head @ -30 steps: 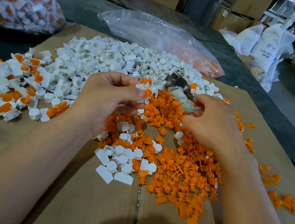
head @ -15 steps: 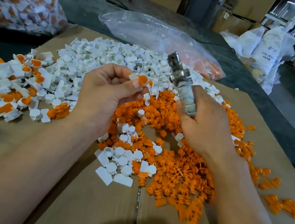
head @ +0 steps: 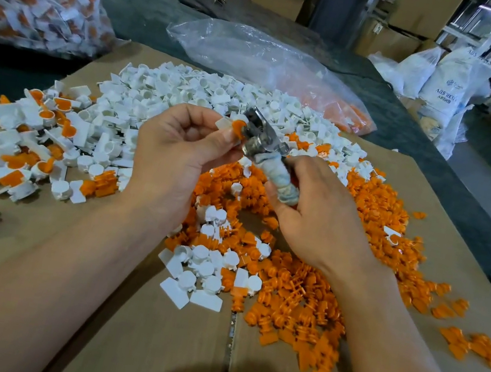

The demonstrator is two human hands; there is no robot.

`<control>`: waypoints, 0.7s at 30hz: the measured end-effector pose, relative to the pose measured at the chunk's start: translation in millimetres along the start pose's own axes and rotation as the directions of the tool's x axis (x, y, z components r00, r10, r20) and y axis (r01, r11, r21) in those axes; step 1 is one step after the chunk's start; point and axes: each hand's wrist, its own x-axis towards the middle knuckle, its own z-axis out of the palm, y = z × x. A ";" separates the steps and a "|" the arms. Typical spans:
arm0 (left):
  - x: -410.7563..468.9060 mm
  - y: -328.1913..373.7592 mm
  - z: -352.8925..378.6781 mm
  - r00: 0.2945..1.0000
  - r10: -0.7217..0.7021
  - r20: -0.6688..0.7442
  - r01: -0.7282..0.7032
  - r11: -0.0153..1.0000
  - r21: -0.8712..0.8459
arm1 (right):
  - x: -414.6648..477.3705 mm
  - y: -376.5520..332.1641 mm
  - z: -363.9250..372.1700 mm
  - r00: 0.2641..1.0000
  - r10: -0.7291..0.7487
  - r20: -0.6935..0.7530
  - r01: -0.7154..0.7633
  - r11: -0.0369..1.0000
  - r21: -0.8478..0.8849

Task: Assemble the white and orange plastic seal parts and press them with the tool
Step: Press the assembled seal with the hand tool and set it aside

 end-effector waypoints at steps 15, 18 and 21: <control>-1.3 -0.3 -0.9 0.998 -0.032 -0.059 0.035 0.998 0.046 | -0.7 -8.3 -0.4 0.997 -0.035 0.069 0.027 0.994 0.103; -1.2 0.5 -1.0 0.996 -0.044 -0.074 0.048 0.997 0.061 | -0.7 -9.9 -0.2 0.996 -0.043 0.077 0.033 0.992 0.124; -2.4 1.0 -0.2 0.996 -0.045 -0.080 0.051 0.996 0.075 | -0.4 -10.2 -0.1 0.996 -0.040 0.074 0.030 0.991 0.132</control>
